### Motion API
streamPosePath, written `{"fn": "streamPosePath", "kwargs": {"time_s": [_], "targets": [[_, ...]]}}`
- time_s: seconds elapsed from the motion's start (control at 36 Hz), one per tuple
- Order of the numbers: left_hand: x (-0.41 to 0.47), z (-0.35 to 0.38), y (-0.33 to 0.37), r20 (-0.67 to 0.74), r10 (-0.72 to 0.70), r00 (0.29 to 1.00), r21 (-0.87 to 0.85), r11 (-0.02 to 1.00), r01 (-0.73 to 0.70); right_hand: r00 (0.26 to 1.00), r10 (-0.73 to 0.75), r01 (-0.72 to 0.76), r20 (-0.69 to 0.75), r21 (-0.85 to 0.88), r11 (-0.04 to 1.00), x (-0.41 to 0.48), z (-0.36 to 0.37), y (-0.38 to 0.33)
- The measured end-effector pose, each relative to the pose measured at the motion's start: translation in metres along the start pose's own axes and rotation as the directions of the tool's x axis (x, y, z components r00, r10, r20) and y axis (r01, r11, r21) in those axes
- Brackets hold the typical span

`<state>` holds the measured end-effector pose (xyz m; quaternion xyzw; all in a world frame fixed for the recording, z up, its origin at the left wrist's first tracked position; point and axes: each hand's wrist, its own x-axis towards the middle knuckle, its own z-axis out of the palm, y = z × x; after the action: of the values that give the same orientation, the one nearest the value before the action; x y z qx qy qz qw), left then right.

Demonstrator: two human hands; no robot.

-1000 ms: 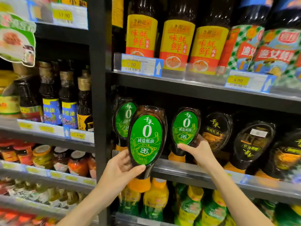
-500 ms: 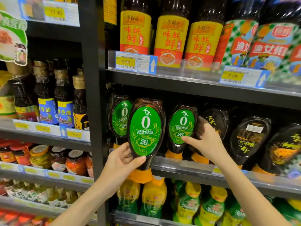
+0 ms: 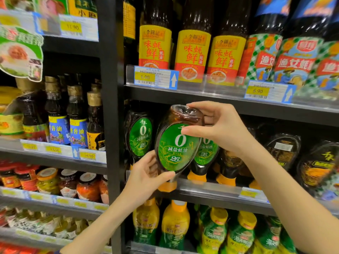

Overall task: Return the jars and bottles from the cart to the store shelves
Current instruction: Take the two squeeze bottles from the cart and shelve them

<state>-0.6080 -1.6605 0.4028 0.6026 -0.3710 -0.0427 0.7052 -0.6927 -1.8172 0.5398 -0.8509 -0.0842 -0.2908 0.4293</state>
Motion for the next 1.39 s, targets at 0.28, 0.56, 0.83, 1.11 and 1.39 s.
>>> {"fn": "streamPosePath", "kwargs": {"time_s": [0.28,0.56,0.83,1.11,1.39], "targets": [[0.035,-0.006,-0.011,-0.047,0.112,0.993,0.176,0.979,-0.102,0.997,-0.077,0.077,-0.016,0.016,0.997,-0.002,0.005,0.011],[0.039,-0.009,-0.042,-0.060,0.050,0.997,0.362,0.932,-0.025,1.000,-0.005,0.008,0.025,-0.109,0.994,0.007,0.011,0.049],[0.044,-0.013,-0.054,-0.009,-0.028,1.000,0.475,0.879,0.029,0.989,0.075,0.005,0.129,-0.531,0.847,0.024,0.017,0.043],[0.060,-0.017,-0.059,-0.020,-0.162,0.987,0.524,0.839,0.148,0.971,0.174,0.015,0.165,-0.766,0.643,0.042,0.023,0.038],[0.068,-0.026,-0.072,-0.044,-0.314,0.948,0.483,0.824,0.295,0.936,0.280,0.000,0.215,-0.792,0.610,0.062,0.028,0.037]]}}
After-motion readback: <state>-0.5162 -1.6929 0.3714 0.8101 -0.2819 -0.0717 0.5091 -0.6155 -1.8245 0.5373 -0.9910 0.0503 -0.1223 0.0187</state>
